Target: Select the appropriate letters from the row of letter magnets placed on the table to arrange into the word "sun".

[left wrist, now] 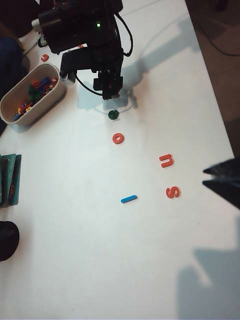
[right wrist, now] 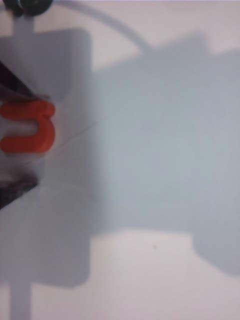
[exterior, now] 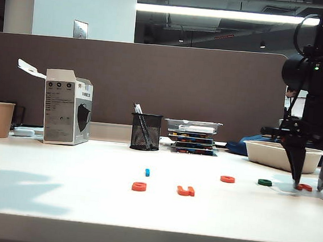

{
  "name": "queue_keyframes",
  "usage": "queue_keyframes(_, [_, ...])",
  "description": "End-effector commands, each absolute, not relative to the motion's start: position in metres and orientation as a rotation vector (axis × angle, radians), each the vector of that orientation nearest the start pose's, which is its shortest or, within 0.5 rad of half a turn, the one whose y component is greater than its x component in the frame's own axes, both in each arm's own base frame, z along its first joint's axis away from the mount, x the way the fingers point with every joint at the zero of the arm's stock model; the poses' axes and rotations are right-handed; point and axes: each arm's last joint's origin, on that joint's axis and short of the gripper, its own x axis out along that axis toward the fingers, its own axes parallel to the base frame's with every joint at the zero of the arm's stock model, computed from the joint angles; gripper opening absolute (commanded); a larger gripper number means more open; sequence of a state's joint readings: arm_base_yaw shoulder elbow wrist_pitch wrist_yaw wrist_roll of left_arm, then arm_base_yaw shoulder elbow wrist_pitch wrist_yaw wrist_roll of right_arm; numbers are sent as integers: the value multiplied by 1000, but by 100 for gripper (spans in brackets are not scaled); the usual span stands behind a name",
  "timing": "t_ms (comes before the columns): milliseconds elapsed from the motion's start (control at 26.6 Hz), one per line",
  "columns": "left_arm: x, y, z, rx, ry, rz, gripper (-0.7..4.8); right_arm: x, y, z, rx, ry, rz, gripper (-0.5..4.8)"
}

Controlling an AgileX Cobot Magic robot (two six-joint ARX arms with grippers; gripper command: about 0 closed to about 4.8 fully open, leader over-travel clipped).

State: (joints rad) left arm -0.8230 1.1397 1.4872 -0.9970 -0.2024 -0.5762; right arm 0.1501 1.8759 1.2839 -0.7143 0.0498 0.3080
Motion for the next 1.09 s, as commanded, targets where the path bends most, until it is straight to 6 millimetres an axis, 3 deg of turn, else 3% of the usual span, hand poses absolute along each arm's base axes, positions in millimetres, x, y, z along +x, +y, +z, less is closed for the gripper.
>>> queue_keyframes(38, [137,-139,427,-222,709,-410,-4,353,52,169,118,1349,-113,198])
queue_keyframes(150, [137,-139,427,-222,708,-410,-4,353,53,169,113,1347,-107,186])
queue_keyframes(263, [137,-139,427,-222,708,-410,-4,353,53,169,107,1349,-103,128])
queue_keyframes(1089, [137,-139,427,-222,708,-410,-4,354,53,167,104,1347,-106,103])
